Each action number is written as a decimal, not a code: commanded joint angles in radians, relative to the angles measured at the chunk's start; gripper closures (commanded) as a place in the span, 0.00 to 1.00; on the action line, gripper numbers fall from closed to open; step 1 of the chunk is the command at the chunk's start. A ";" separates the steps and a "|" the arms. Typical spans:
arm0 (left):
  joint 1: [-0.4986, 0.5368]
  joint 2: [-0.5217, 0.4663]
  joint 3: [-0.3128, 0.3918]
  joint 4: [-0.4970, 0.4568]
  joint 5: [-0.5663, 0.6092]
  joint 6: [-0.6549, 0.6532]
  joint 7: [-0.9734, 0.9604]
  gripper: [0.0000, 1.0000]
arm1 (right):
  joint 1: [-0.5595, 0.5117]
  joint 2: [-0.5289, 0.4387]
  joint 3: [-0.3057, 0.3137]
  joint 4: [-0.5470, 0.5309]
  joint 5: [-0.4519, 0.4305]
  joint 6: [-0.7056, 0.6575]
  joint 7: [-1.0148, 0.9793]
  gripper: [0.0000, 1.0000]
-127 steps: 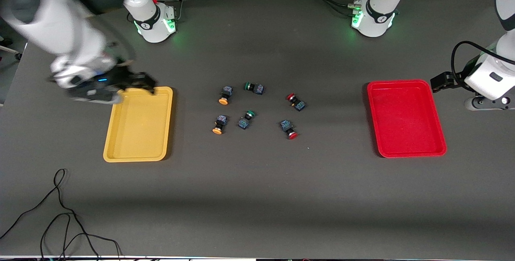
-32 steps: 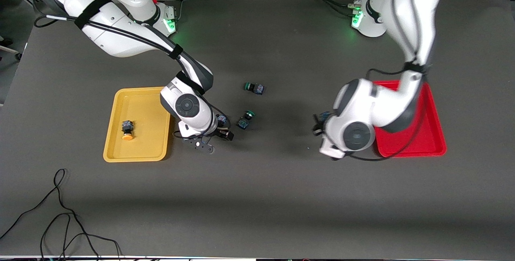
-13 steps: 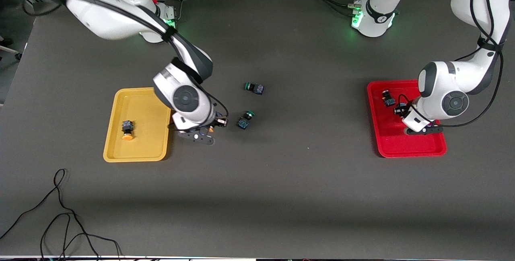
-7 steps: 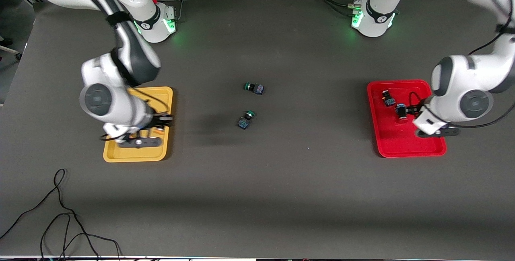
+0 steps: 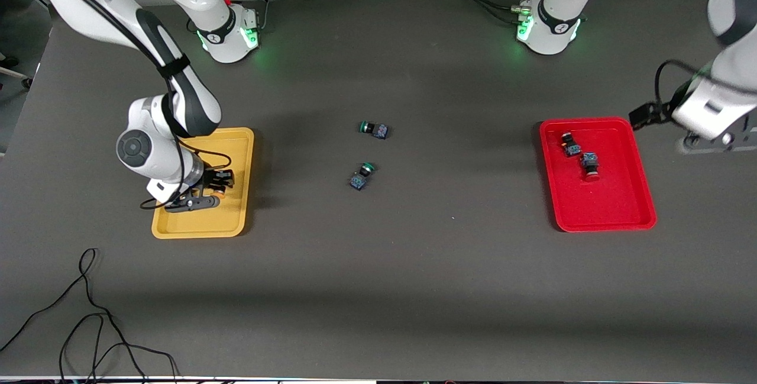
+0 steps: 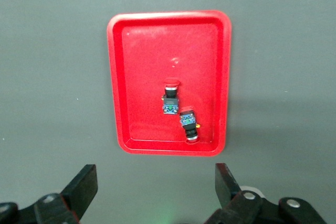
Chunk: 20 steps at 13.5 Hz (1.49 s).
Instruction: Place red and yellow buttons in trays
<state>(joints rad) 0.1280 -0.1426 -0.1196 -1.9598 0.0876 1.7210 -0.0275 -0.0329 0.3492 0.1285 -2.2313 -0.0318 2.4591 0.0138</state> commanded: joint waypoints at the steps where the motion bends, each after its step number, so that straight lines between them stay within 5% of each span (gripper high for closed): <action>1: -0.002 -0.015 0.008 0.030 -0.019 -0.044 0.050 0.00 | 0.007 0.007 -0.006 0.015 0.029 0.000 -0.020 0.26; 2: -0.007 -0.014 0.006 0.051 -0.017 -0.066 0.047 0.00 | 0.007 0.010 -0.006 0.021 0.029 -0.003 -0.018 0.00; 7: -0.022 0.064 -0.018 0.234 -0.017 -0.202 0.034 0.00 | 0.013 -0.051 0.002 0.203 0.029 -0.292 0.020 0.00; 15: -0.013 0.063 -0.025 0.234 -0.017 -0.207 0.047 0.00 | 0.014 -0.261 -0.009 0.452 0.029 -0.702 0.110 0.00; 20: -0.011 0.069 -0.025 0.230 -0.017 -0.210 0.050 0.00 | 0.016 -0.364 -0.128 0.499 0.027 -0.778 0.091 0.00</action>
<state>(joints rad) 0.1149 -0.0861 -0.1460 -1.7533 0.0786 1.5377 0.0044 -0.0252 0.0152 0.0434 -1.7428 -0.0220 1.7041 0.1089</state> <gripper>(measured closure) 0.000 0.000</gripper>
